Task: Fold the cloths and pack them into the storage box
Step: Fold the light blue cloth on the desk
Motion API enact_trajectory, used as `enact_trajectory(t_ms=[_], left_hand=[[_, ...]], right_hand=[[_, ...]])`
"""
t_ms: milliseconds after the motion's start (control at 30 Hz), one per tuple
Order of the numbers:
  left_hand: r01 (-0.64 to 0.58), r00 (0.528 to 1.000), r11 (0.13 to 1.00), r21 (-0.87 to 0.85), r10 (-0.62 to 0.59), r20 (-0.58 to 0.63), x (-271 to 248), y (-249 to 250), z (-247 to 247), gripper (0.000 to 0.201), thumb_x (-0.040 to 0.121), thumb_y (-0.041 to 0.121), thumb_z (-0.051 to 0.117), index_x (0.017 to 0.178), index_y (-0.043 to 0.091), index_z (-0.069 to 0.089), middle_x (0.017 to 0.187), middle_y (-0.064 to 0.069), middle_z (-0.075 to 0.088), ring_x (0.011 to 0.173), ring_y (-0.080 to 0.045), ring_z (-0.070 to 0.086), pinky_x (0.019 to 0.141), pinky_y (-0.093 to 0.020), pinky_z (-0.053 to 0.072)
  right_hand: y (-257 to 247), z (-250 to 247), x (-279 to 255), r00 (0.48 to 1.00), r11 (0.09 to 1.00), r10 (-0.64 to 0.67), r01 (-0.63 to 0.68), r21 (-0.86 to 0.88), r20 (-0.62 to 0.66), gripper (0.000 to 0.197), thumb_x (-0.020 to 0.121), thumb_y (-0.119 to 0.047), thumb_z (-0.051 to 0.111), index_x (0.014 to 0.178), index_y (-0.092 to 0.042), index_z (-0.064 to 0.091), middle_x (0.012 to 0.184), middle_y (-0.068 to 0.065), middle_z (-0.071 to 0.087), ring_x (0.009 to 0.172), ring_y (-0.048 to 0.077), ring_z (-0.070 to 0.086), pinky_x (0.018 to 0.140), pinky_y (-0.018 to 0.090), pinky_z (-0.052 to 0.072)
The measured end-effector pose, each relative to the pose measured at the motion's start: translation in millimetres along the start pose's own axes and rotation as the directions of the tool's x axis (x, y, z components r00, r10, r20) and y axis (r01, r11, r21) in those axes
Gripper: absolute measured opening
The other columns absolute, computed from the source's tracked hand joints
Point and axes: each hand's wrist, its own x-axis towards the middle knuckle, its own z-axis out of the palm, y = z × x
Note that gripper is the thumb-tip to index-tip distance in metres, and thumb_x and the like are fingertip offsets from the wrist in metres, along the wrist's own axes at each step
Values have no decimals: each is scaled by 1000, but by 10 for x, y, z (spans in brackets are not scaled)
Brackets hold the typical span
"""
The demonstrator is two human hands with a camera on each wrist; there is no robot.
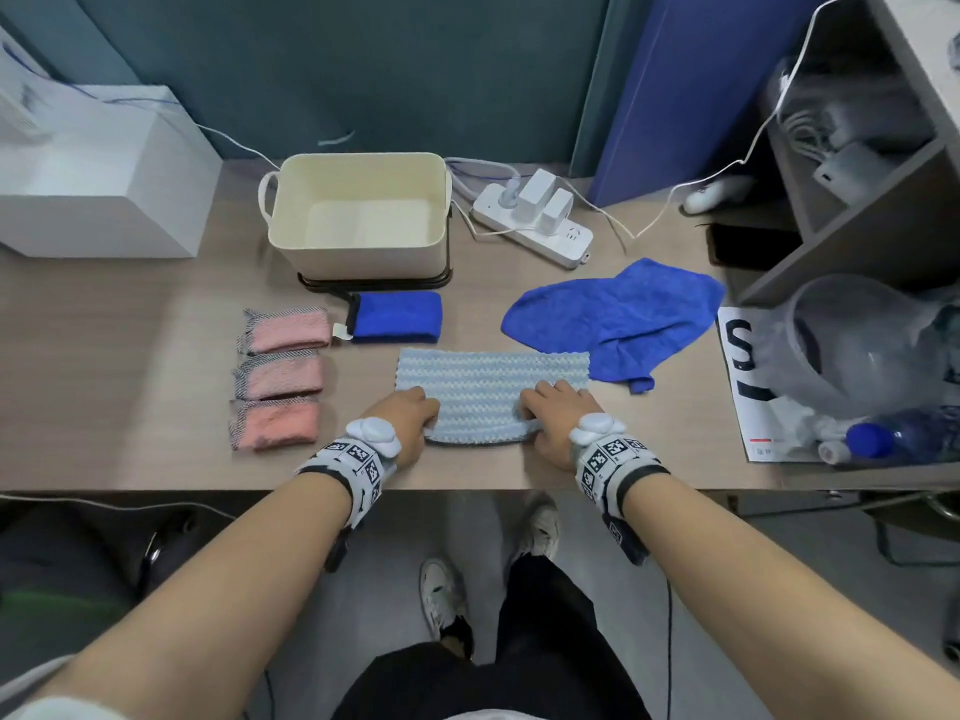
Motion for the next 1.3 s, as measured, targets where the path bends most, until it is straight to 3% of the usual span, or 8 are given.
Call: enact_trajectory(t_ms=[233, 333, 433, 600, 767, 900, 1067, 1300], left_hand=[[80, 991, 993, -88, -69, 117, -319, -79, 109, 13, 83, 21, 50, 91, 30, 44, 85, 4, 59, 78, -25, 56, 67, -35, 46], [107, 987, 984, -145, -87, 136, -406, -82, 180, 10, 91, 20, 50, 99, 24, 46, 86, 1, 60, 78, -26, 55, 68, -33, 43], [122, 987, 982, -147, -105, 118, -408, -146, 199, 11, 98, 30, 50, 103, 23, 55, 95, 1, 67, 87, -24, 61, 78, -33, 48], [99, 994, 981, -168, -91, 55, -363, -219, 69, 12, 96, 34, 54, 89, 25, 56, 98, -1, 60, 90, -24, 58, 84, -39, 48], [136, 978, 954, -266, -173, -121, -251, -234, -90, 4, 100, 23, 49, 97, 23, 49, 99, -5, 62, 87, -26, 58, 77, -36, 45], [179, 955, 941, -288, -237, -181, -113, -206, -205, 9, 102, 24, 48, 110, 21, 52, 96, -2, 62, 83, -22, 58, 69, -32, 40], [262, 934, 915, -308, -321, -157, 47, -186, -190, 5, 101, 29, 50, 105, 25, 50, 97, 0, 61, 81, -23, 60, 71, -35, 48], [307, 921, 922, -235, -350, -172, 126, -185, -144, 13, 98, 28, 57, 106, 22, 49, 106, -4, 60, 84, -27, 59, 75, -39, 51]], right_hand=[[-92, 133, -183, 997, 1000, -19, 17, 26, 80, 42, 96, -15, 45, 134, -32, 52, 132, -3, 58, 121, 24, 49, 100, 39, 36], [-113, 198, -266, 997, 999, -42, 41, 19, 61, 32, 99, -39, 49, 131, -33, 52, 129, -5, 60, 118, 22, 50, 98, 39, 35], [-125, 211, -330, 996, 998, -58, 59, -4, 71, 54, 85, -63, 65, 129, -35, 50, 123, -10, 56, 114, 18, 49, 98, 40, 36], [-161, 153, -227, 993, 997, 63, -66, 27, 100, 37, 88, -36, 58, 125, -41, 55, 124, -4, 65, 118, 29, 57, 102, 40, 42], [15, -96, -30, 966, 938, 246, -257, 232, 78, 18, 73, -50, 54, 90, -49, 51, 96, -3, 68, 89, 27, 63, 85, 42, 56], [177, -224, 97, 952, 898, 306, -299, 322, 31, 19, 76, -47, 58, 94, -41, 55, 91, -6, 66, 82, 21, 64, 79, 41, 58], [302, -158, 251, 943, 866, 327, -324, 381, 61, 18, 70, -46, 60, 86, -48, 50, 86, -10, 67, 77, 20, 67, 75, 43, 60], [386, -177, 310, 952, 856, 298, -299, 422, 71, 26, 74, -48, 70, 86, -36, 50, 91, -9, 66, 78, 21, 67, 77, 47, 60]])
